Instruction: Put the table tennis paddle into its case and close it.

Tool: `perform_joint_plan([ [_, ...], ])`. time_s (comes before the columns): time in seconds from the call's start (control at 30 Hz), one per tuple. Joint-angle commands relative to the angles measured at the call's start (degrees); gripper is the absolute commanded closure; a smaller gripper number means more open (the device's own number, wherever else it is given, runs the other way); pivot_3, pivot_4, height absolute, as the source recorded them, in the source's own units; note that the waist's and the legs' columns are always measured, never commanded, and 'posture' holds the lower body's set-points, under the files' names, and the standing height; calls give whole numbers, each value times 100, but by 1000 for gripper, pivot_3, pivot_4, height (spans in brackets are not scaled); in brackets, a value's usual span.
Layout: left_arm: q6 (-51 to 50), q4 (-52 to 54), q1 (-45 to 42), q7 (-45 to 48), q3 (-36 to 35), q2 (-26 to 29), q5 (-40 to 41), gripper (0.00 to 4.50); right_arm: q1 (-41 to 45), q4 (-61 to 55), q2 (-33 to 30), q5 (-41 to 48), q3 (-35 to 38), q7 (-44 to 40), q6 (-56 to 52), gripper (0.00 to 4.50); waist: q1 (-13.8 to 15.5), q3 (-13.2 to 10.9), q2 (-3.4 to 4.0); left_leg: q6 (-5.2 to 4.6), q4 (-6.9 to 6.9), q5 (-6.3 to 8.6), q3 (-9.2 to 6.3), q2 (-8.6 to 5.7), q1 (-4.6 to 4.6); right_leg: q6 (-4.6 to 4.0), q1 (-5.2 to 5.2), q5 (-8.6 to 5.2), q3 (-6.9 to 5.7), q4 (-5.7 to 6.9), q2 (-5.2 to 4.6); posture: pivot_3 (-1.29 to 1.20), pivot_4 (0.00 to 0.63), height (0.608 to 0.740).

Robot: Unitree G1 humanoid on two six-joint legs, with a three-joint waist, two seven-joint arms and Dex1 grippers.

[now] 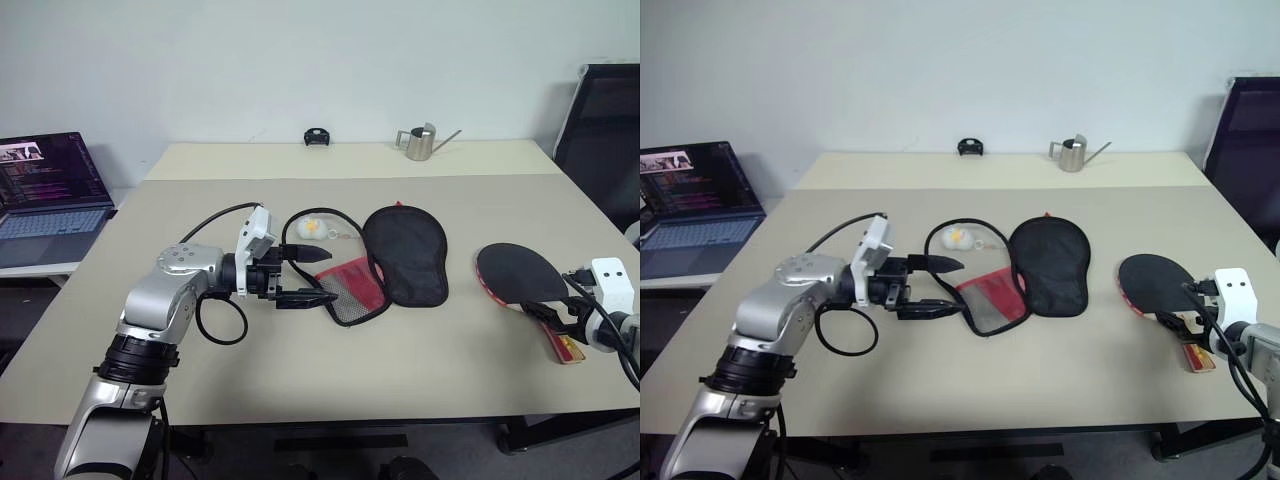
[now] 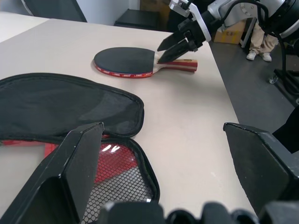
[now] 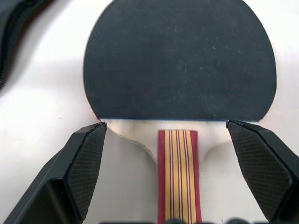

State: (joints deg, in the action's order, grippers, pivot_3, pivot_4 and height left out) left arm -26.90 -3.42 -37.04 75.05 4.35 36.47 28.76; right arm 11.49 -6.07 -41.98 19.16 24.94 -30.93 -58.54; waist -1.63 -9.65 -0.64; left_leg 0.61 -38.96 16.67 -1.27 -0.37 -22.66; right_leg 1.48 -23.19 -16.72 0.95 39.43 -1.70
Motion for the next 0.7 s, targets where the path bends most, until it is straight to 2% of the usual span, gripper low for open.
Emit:
perform_joint_plan([
  [0.03,97,36,-192,60,-79,40,-8,0,-215,11,13,23,227,88,185,13,2,0,0,0,0,0,0,0,-1,0,0,0,0,-1,0,0,150,740],
  [0.23,92,2,-214,62,-104,52,-27,0,-572,-5,51,74,138,81,296,13,-1,1,-1,0,0,0,0,0,2,0,1,0,1,1,1,0,150,740],
  [0.63,98,-58,-264,16,-129,40,-85,0,-291,565,235,-142,-251,360,708,13,-10,20,-33,-1,-3,-1,2,2,22,0,15,0,5,10,8,0,150,740],
  [0.7,90,-41,-248,5,-142,53,-83,0,-270,559,236,-161,-357,383,711,386,-13,23,-39,-1,-3,-1,2,3,30,0,23,0,5,10,8,0,150,740],
])
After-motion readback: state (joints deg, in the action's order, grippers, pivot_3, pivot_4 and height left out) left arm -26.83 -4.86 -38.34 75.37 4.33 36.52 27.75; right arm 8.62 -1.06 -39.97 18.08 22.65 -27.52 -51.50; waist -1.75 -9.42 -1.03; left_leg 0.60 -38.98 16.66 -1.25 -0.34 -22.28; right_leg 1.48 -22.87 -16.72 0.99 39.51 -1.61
